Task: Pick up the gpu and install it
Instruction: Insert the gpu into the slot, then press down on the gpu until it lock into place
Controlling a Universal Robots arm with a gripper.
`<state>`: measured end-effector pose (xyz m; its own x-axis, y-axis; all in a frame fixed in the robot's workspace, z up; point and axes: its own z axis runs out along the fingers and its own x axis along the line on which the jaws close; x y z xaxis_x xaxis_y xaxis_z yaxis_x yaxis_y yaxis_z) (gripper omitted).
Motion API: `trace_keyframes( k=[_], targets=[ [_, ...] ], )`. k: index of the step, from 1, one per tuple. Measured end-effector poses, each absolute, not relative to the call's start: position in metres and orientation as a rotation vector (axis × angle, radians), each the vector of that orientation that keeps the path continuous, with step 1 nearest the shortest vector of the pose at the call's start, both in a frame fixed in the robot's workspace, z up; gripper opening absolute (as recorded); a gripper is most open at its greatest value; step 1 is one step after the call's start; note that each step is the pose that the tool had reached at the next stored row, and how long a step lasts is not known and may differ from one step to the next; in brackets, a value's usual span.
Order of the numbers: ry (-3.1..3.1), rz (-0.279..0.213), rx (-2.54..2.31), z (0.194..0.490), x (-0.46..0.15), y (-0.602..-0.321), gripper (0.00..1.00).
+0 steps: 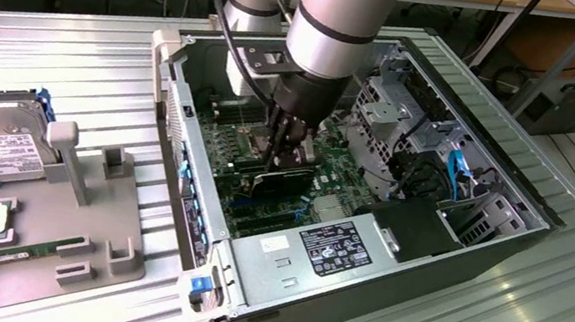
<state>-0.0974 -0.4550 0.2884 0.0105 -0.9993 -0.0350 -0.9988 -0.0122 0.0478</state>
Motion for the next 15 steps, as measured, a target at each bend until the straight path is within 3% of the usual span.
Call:
trace_keyframes(
  k=[4,15],
  targets=[
    [-2.200,-0.081,2.225,0.285,-0.103,-0.452,0.11],
    [-2.196,-0.075,2.222,0.271,-0.106,-0.452,0.11]
  ],
)
